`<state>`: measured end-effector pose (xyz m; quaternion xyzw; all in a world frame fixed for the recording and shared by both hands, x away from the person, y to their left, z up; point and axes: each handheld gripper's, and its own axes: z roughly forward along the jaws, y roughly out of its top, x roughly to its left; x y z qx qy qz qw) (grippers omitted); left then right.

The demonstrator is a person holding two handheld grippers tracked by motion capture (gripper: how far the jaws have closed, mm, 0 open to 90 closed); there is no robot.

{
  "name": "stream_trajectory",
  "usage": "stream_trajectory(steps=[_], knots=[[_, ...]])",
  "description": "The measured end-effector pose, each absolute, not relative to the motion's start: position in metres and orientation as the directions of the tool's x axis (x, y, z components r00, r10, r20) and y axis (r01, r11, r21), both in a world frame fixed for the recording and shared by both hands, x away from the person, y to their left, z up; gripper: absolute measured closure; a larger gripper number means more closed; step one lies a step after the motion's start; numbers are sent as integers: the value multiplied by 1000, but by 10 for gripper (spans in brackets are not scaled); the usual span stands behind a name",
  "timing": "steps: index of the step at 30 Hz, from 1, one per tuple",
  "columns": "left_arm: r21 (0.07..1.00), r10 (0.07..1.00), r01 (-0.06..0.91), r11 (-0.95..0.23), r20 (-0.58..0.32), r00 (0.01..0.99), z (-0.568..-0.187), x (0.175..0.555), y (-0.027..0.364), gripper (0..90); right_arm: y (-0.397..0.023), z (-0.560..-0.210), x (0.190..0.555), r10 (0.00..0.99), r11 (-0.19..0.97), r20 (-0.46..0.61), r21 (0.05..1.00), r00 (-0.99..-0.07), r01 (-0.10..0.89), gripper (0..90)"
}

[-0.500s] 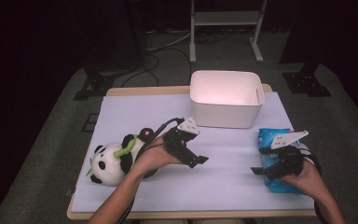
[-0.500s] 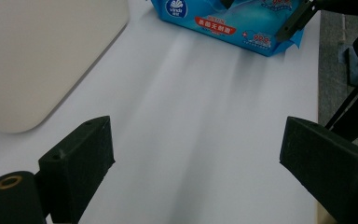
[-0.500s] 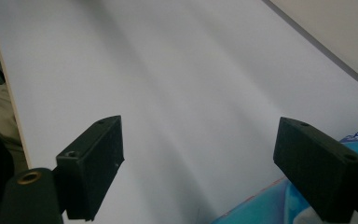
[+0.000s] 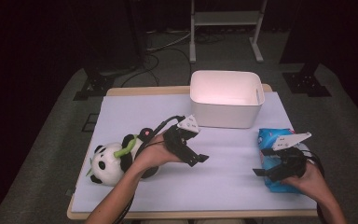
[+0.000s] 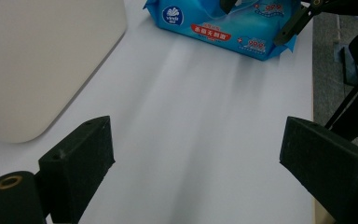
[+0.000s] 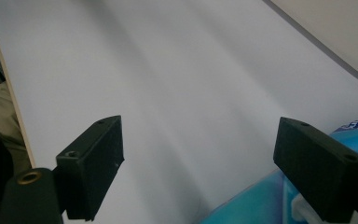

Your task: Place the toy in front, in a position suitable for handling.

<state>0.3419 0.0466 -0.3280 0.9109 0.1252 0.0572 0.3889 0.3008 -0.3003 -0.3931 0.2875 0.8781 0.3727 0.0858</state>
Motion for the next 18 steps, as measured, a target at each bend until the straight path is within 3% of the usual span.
stream_trajectory(steps=[18], knots=[[717, 284, 188, -671, 14, 959, -306, 352, 75, 90, -296, -391, 306, 575, 548, 71, 706, -815, 448, 147]])
